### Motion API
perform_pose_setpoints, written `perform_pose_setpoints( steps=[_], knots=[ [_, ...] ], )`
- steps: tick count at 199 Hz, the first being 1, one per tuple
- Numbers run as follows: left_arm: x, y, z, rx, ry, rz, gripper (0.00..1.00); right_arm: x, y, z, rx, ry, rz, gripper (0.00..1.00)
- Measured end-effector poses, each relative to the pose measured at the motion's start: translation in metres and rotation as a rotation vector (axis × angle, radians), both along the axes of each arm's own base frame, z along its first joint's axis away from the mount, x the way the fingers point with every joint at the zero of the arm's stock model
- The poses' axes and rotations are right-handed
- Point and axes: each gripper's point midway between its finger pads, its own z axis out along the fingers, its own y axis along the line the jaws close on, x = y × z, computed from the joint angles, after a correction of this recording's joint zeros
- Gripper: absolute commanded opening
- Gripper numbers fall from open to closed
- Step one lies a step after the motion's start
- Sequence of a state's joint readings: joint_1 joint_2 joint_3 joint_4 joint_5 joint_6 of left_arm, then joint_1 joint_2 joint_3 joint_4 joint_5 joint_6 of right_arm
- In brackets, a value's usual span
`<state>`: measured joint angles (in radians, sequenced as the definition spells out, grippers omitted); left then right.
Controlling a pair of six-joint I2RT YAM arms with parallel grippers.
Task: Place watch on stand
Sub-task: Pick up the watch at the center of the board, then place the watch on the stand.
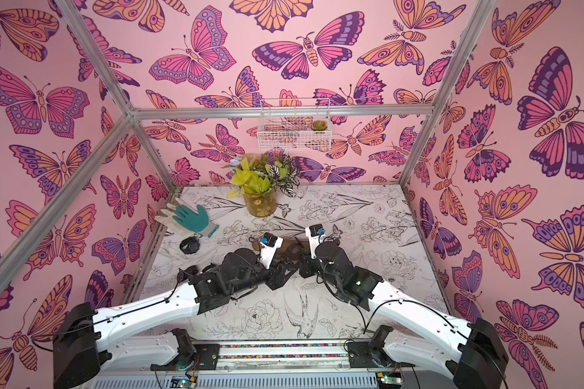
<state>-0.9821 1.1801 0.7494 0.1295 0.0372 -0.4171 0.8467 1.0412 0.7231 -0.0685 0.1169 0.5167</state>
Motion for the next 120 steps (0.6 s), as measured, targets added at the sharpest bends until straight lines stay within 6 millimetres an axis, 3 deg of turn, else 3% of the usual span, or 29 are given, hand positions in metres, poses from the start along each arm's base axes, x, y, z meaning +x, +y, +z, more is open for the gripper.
perform_pose_setpoints(
  steps=[49,92,120],
  knots=[
    [0.002,0.002,0.000,0.005,0.008,0.015,0.27,0.001,0.000,-0.005,-0.007,0.013,-0.012,0.04],
    [0.012,0.012,0.012,0.063,0.041,0.059,0.25,0.000,-0.003,-0.006,-0.032,0.026,-0.014,0.40],
    [0.030,0.039,0.013,0.140,0.095,0.144,0.25,-0.007,-0.015,0.000,-0.047,0.008,-0.019,0.59]
  ],
)
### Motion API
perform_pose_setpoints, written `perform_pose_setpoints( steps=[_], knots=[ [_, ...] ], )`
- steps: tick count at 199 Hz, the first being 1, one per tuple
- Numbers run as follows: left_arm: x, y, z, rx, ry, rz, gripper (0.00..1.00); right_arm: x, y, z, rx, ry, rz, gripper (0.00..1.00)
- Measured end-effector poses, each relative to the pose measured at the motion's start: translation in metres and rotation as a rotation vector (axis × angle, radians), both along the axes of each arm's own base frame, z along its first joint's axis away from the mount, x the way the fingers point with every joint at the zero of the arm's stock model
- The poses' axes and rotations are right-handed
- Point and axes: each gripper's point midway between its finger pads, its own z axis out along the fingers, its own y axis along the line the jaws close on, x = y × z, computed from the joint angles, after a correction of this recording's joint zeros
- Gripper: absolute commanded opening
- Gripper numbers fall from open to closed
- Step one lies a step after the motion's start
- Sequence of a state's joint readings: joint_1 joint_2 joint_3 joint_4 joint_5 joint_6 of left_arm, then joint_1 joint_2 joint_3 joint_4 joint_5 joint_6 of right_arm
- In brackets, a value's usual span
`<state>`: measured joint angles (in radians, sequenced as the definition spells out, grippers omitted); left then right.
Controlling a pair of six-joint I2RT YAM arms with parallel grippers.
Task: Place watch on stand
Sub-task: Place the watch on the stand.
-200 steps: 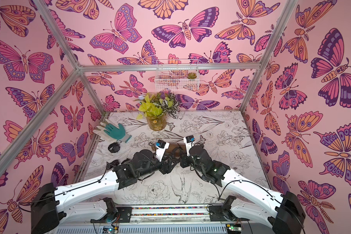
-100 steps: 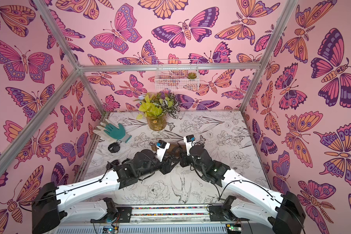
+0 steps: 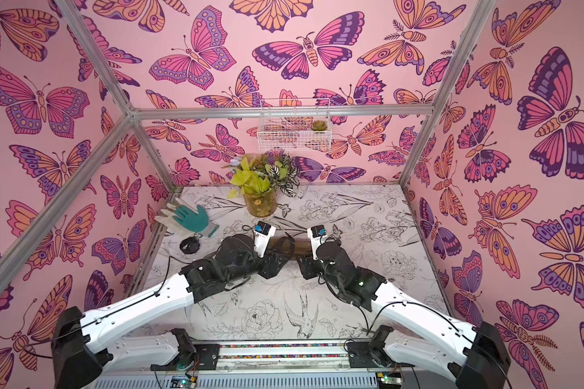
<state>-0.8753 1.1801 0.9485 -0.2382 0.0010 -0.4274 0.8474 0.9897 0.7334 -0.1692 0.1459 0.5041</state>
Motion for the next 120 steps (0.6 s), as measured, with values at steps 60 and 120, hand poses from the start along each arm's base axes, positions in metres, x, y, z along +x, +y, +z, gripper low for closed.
perform_pose_setpoints(
  steps=[60,120],
  knots=[
    [0.039,0.093,-0.031,0.205,0.216,0.259,0.24,-0.010,-0.056,-0.008,-0.109,-0.049,-0.136,0.74],
    [0.059,0.140,-0.059,0.419,0.395,0.368,0.24,-0.005,-0.089,-0.020,-0.202,-0.044,-0.248,0.79]
  ],
)
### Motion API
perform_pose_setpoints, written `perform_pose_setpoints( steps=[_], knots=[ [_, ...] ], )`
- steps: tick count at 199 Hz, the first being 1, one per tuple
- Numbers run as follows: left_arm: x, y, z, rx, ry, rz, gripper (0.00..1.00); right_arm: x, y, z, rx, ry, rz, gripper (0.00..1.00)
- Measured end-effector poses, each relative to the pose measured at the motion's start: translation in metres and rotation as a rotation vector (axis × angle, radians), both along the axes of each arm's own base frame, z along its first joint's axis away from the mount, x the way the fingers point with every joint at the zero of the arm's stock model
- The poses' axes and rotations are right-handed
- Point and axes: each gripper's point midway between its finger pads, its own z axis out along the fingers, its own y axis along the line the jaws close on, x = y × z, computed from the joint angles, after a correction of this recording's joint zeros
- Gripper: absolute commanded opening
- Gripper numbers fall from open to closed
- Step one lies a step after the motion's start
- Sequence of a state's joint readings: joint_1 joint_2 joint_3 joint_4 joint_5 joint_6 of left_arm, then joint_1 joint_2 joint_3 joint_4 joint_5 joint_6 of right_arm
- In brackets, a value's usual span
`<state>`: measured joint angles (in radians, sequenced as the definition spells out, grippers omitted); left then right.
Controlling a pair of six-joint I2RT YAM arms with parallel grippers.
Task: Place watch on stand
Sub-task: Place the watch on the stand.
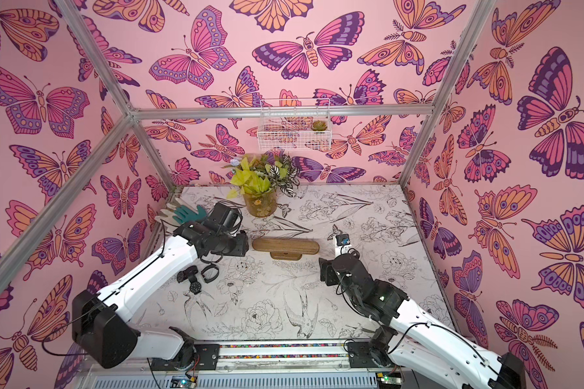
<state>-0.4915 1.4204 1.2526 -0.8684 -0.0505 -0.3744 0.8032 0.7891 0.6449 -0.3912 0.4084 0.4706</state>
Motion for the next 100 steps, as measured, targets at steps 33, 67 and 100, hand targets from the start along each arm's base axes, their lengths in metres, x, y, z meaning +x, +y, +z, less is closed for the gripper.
perform_pose_setpoints(
  steps=[33,67,100],
  knots=[
    [0.010,0.013,-0.004,0.037,0.050,0.030,0.24,0.005,-0.011,-0.010,-0.024,0.035,-0.041,0.80],
    [0.021,0.013,-0.014,0.064,0.099,0.028,0.24,0.014,-0.017,-0.030,-0.031,0.112,-0.073,0.80],
    [0.034,0.006,-0.030,0.091,0.148,0.017,0.24,0.018,-0.018,-0.049,-0.017,0.199,-0.081,0.81]
  ],
)
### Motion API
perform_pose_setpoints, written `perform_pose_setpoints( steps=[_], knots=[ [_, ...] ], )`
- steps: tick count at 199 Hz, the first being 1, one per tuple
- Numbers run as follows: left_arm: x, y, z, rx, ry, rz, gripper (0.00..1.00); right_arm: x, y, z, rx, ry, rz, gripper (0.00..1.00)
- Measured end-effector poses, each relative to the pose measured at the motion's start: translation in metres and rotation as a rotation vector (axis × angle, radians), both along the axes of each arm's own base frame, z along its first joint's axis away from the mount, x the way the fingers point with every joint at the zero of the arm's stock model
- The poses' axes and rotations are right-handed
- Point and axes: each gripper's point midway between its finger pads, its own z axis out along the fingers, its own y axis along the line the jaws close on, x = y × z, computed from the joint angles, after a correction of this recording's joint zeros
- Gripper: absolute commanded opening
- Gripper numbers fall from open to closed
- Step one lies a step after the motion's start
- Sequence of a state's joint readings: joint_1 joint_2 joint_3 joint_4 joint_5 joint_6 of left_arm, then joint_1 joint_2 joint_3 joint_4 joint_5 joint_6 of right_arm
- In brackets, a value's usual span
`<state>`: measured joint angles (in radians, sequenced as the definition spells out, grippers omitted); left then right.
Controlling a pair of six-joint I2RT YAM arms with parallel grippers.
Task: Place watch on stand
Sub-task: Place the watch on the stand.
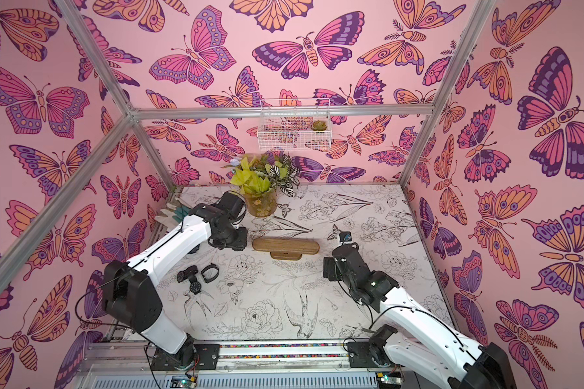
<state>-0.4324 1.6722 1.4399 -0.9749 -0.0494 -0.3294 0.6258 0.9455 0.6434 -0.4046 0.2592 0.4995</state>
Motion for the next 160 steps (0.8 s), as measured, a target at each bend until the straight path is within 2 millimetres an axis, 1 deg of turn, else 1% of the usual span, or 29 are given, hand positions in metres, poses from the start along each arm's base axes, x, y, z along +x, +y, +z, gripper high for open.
perform_pose_setpoints(
  steps=[18,33,74,92,130,160],
  knots=[
    [0.008,-0.004,-0.008,0.010,0.019,-0.007,0.24,0.003,0.001,-0.008,0.014,0.040,0.000,0.81],
    [0.012,-0.007,-0.014,0.013,0.033,-0.012,0.24,0.008,0.003,-0.009,0.036,0.066,0.000,0.81],
    [0.017,-0.016,-0.027,-0.003,0.080,-0.029,0.24,0.035,0.008,-0.005,0.114,0.108,-0.017,0.85],
    [0.018,-0.019,-0.030,-0.012,0.091,-0.040,0.24,0.045,0.016,-0.008,0.125,0.132,-0.006,0.85],
    [0.018,-0.026,-0.035,-0.020,0.110,-0.060,0.24,0.065,0.035,-0.022,0.119,0.197,0.034,0.85],
    [0.014,-0.031,-0.036,-0.027,0.121,-0.073,0.25,0.074,0.044,-0.027,0.128,0.218,0.051,0.85]
  ],
)
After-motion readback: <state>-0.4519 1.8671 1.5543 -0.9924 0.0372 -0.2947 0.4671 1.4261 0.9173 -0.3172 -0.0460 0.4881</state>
